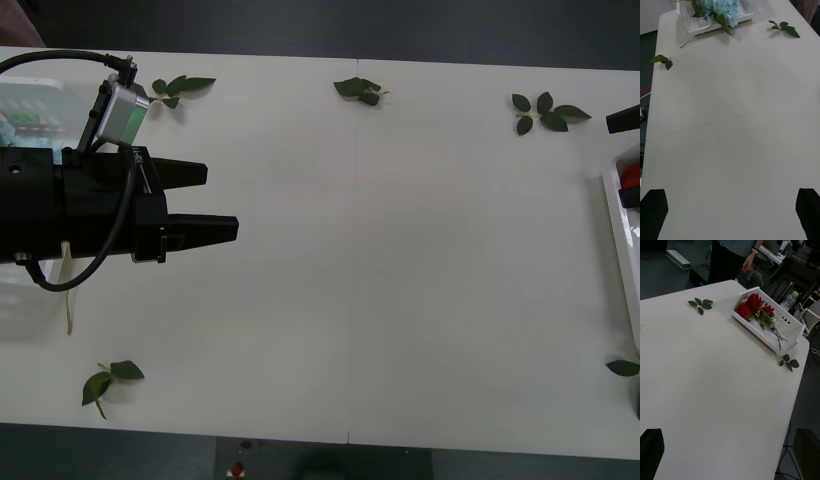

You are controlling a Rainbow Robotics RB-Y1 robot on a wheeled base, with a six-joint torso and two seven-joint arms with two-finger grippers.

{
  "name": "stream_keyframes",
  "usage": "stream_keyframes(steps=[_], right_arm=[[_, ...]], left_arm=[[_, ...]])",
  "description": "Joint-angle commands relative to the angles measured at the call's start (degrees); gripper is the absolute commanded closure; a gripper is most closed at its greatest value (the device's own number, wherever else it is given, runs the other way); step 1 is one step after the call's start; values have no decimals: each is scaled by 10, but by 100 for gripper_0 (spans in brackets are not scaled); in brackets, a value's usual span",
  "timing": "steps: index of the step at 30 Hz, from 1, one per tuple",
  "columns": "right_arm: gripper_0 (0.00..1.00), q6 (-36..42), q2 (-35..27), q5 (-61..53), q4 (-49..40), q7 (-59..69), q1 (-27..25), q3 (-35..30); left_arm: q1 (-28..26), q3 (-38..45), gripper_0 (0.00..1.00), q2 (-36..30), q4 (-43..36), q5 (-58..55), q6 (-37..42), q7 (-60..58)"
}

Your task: Put the red flowers into the right box and the blue flowers into the left box

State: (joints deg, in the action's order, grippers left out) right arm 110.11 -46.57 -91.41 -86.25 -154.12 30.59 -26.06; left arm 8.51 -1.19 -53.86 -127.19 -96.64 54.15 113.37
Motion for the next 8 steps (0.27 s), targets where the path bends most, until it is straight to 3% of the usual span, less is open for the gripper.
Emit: stream_keyframes(steps=[1,8], right_arm=[[0,-1,-18,-5,-8,-9,-2,-5],[0,-1,-18,-5,-8,-9,-2,-5]], left_arm=[[24,7,0,-7,-17,1,-4,19],[24,7,0,-7,-17,1,-4,19]])
